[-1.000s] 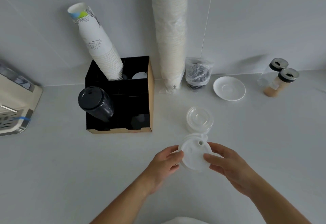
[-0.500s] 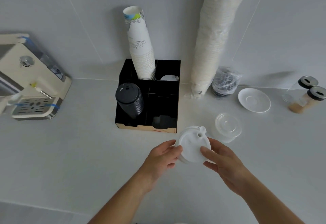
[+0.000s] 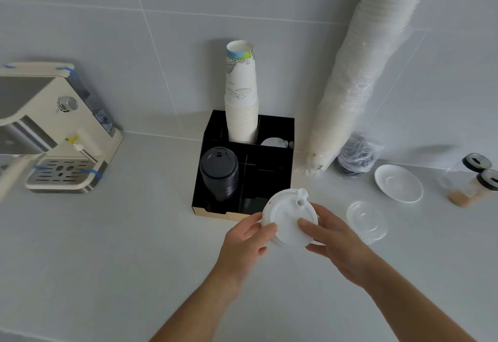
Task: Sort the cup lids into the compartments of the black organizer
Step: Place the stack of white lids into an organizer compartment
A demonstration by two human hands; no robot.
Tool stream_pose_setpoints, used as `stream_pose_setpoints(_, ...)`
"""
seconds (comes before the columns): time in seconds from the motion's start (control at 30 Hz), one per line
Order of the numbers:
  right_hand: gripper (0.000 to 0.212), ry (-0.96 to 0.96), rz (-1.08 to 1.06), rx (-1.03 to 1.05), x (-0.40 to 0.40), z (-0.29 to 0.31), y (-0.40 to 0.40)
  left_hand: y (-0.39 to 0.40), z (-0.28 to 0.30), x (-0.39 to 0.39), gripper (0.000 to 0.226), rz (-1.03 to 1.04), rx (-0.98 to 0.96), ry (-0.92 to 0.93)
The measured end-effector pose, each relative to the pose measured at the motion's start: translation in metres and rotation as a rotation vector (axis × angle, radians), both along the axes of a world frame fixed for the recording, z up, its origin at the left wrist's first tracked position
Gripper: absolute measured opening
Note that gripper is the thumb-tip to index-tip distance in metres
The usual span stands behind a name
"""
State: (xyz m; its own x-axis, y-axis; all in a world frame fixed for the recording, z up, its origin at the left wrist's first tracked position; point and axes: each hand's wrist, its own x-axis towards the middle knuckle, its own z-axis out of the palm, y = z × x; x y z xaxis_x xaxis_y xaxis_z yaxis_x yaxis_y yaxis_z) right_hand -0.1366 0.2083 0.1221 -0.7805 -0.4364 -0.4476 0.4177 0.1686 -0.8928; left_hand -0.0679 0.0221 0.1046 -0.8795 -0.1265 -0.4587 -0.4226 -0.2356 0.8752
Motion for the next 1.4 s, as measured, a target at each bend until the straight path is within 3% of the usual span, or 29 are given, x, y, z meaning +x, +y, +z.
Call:
stream_pose_setpoints(0.1,0.054,0.014,-0.027,0.006,-0.010,0.006,-0.009,-0.005,0.004,-0.010,0.052,0.017,0.018,0.011)
stream_pose_setpoints(0.27,0.055,0.045,-0.107,0.017,-0.034,0.015,-0.024,-0.009,0.007,-0.033,0.069,0.059,0.090,0.016)
stream_pose_setpoints(0.43,0.045,0.066,-0.130,0.026,-0.063,0.023,-0.032,-0.008,0.013,-0.057,0.057,0.094,0.128,-0.008)
stream_pose_setpoints(0.53,0.037,0.079,-0.123,0.028,-0.080,0.027,-0.037,-0.004,0.013,-0.073,0.059,0.113,0.154,-0.015)
stream_pose_setpoints(0.8,0.039,0.095,-0.081,0.103,-0.121,0.034,-0.042,0.002,0.012,-0.115,0.062,0.218,0.217,-0.026)
stream_pose_setpoints(1.07,0.015,0.188,-0.093,0.122,-0.176,0.047,-0.053,-0.004,0.014,-0.171,0.086,0.290,0.202,-0.045)
stream_pose_setpoints(1.23,0.033,0.226,-0.140,0.163,-0.220,0.036,-0.065,-0.012,0.014,-0.207,0.078,0.351,0.257,-0.058)
stream_pose_setpoints(1.4,0.029,0.215,-0.148,0.179,-0.251,0.023,-0.074,-0.011,0.012,-0.232,0.083,0.401,0.256,-0.076)
